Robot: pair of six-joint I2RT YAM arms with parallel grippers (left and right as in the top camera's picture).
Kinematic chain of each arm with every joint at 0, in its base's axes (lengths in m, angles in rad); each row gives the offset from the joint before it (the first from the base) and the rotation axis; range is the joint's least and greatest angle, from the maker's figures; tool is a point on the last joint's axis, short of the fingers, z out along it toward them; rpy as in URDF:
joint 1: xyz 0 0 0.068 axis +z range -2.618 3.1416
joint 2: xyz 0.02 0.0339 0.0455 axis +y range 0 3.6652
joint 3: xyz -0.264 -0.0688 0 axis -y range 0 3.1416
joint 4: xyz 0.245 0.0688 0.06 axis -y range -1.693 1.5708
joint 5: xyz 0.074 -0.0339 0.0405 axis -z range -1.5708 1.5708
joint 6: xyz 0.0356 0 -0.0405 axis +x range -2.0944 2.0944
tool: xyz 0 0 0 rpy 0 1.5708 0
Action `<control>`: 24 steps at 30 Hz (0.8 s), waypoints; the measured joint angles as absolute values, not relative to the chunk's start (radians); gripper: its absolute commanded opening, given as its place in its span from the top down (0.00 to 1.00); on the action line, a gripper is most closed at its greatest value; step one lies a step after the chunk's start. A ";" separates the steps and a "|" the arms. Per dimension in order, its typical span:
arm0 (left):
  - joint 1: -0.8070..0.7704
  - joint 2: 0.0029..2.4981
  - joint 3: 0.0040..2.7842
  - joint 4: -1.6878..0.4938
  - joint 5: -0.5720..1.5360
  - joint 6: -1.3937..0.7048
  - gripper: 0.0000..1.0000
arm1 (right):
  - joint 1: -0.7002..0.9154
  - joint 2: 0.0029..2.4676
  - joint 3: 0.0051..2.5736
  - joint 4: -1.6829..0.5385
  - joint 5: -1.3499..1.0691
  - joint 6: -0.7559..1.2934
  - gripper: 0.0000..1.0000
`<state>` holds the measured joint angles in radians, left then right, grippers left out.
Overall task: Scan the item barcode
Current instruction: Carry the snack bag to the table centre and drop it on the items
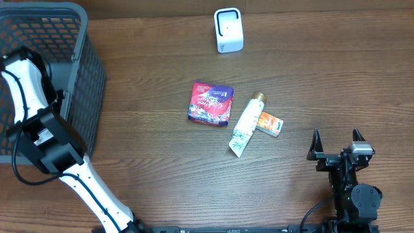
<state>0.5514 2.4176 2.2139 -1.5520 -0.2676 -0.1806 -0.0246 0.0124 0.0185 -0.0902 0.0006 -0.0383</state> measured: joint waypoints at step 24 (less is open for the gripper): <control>0.508 1.810 2.693 -1.692 0.638 -0.051 0.96 | -0.025 0.012 0.019 -0.089 0.001 -0.038 0.00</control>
<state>0.5079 1.8103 2.6926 -1.6917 0.6384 -0.0513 -0.0246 0.0120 0.0185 -0.0895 0.0010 -0.0380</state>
